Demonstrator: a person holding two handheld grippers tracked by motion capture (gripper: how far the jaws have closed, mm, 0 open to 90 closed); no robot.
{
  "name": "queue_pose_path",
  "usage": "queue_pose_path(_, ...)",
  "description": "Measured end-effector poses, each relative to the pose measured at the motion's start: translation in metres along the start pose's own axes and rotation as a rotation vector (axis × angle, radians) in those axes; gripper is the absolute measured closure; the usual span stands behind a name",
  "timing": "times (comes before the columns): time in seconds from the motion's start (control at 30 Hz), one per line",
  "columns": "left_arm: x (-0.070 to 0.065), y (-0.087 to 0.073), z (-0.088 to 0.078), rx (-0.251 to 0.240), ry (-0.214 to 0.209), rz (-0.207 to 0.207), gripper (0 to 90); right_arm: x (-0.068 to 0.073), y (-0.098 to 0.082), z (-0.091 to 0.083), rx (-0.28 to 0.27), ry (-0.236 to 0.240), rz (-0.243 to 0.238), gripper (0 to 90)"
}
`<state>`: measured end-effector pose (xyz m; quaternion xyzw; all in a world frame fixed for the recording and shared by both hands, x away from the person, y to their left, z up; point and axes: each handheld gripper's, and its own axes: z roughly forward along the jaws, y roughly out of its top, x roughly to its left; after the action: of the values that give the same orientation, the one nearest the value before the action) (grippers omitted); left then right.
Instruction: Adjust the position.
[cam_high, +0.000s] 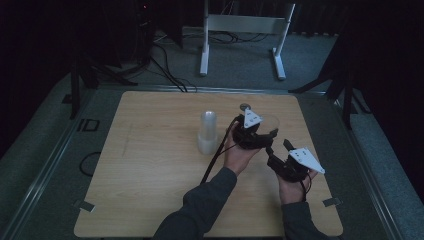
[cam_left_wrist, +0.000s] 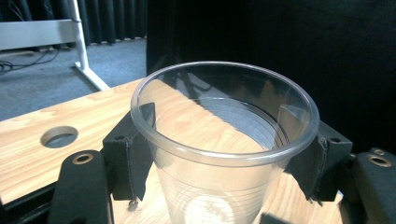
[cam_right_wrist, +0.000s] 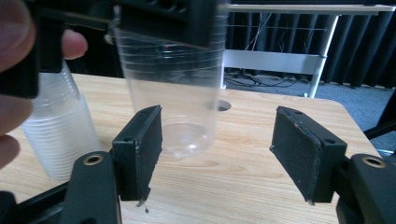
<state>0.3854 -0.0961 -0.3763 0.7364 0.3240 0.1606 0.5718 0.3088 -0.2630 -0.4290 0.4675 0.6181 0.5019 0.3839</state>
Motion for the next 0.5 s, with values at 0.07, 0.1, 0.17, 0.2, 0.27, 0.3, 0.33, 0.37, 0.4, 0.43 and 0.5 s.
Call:
queue_pose_path(0.07, 0.0015, -0.0013, -0.001, 0.0, 0.007, 0.003, 30.4, -0.0018, -0.0006, -0.0002, 0.001, -0.006, 0.003, 33.1)
queue_pose_path(0.1, 0.0015, -0.0013, -0.001, 0.0, 0.007, 0.003, 30.3, -0.0018, -0.0006, -0.0002, 0.001, -0.006, 0.003, 33.1)
queue_pose_path(0.17, 0.003, -0.0032, -0.0017, 0.004, 0.012, 0.006, 30.4, -0.0047, -0.0018, -0.0003, 0.002, -0.015, 0.007, 33.2)
queue_pose_path(0.2, 0.0034, -0.0036, -0.0021, 0.007, 0.014, 0.008, 30.3, -0.0051, -0.0019, -0.0003, 0.002, -0.015, 0.009, 33.1)
queue_pose_path(0.27, 0.0042, -0.0041, -0.003, 0.008, 0.016, 0.012, 30.3, -0.0062, -0.002, -0.0003, 0.002, -0.019, 0.012, 33.1)
queue_pose_path(0.3, 0.0044, -0.0042, -0.0034, 0.007, 0.018, 0.011, 30.3, -0.0065, -0.0019, -0.0005, 0.001, -0.022, 0.014, 33.1)
queue_pose_path(0.33, 0.0049, -0.0045, -0.0041, 0.007, 0.02, 0.013, 30.3, -0.0068, -0.0018, -0.0006, 0.002, -0.023, 0.014, 33.2)
queue_pose_path(0.37, 0.0054, -0.0048, -0.0045, 0.005, 0.022, 0.013, 30.3, -0.0071, -0.0018, -0.001, 0.002, -0.023, 0.014, 33.1)
queue_pose_path(0.4, 0.0061, -0.0053, -0.0049, 0.004, 0.023, 0.013, 30.3, -0.0073, -0.0019, -0.0013, 0.003, -0.023, 0.014, 33.1)
queue_pose_path(0.43, 0.0068, -0.0058, -0.0054, 0.007, 0.028, 0.016, 30.3, -0.0074, -0.0021, -0.0014, 0.004, -0.024, 0.014, 33.1)
queue_pose_path(0.5, 0.0084, -0.0072, -0.0062, 0.009, 0.032, 0.017, 30.3, -0.0077, -0.0025, -0.0014, 0.006, -0.024, 0.016, 33.1)
